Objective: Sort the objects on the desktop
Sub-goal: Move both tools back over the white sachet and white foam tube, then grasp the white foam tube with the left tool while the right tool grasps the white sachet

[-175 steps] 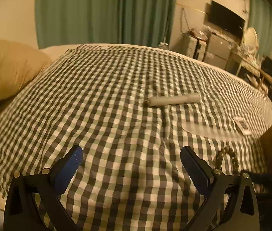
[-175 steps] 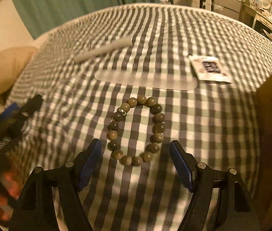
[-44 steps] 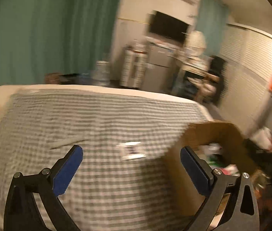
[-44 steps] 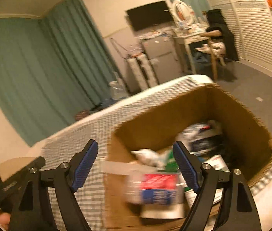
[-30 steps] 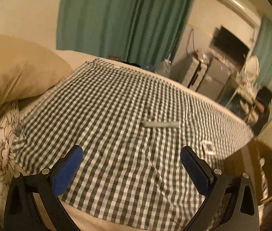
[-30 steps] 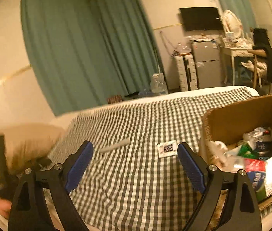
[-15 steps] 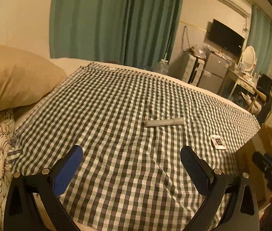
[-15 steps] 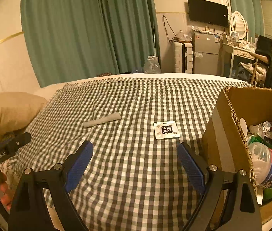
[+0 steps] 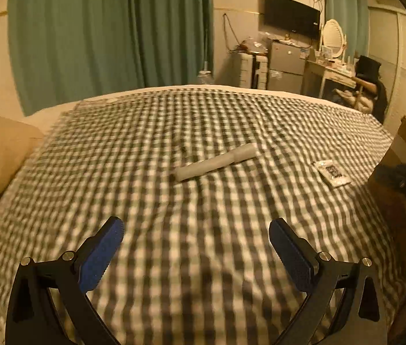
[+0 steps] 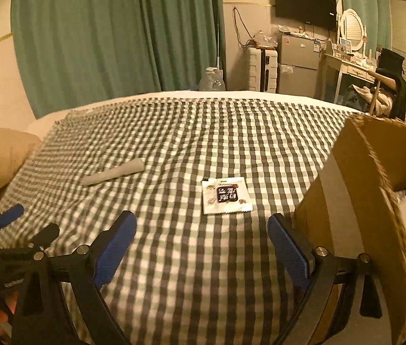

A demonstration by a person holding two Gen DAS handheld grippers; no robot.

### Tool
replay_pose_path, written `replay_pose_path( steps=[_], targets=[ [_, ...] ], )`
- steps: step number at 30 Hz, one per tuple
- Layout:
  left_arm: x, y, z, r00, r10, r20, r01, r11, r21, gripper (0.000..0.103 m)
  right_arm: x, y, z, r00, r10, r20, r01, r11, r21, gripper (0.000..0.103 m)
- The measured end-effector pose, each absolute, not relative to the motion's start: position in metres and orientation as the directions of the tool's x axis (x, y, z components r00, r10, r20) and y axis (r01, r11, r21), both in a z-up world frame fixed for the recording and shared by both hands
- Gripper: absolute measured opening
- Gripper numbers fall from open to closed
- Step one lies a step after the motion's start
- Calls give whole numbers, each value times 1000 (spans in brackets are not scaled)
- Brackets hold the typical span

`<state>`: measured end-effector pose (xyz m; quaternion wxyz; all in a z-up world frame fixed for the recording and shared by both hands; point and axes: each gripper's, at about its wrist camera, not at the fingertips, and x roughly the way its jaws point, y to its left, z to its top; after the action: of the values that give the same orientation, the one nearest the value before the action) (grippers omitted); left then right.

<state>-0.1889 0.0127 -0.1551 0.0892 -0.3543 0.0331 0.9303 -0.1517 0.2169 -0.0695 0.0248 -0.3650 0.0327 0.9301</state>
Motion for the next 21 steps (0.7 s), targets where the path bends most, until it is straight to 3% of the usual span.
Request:
replay_pose_path(
  steps=[8,11,14,18,20,21],
  targets=[
    [-260,22,-170,-712,226,-665,-240,-968,-72,103,-211,217,-108,-678,81,-731,-89,-996,-27,93],
    [-286,33,-174,-720,231,-654,-283,-959,-27,103,-233,220,-121,-661,99,-744,-109,-993,-35,93],
    [-306,41,-184,-735,189,-651,-326,-941,96,103,-251,226,-132,-631,121,-766,-142,-989,-38,93],
    [-320,50,-198,-670,246,-700,-388,-920,48,103,-263,238,-148,-596,78,-800,-165,-986,27,92],
    [-323,56,-202,-640,263,-722,-426,-903,49,94,-261,240,-152,-596,79,-799,-174,-984,32,75],
    [-323,60,-204,-635,268,-725,-439,-897,52,71,-261,241,-150,-602,74,-795,-170,-985,38,63]
  ],
)
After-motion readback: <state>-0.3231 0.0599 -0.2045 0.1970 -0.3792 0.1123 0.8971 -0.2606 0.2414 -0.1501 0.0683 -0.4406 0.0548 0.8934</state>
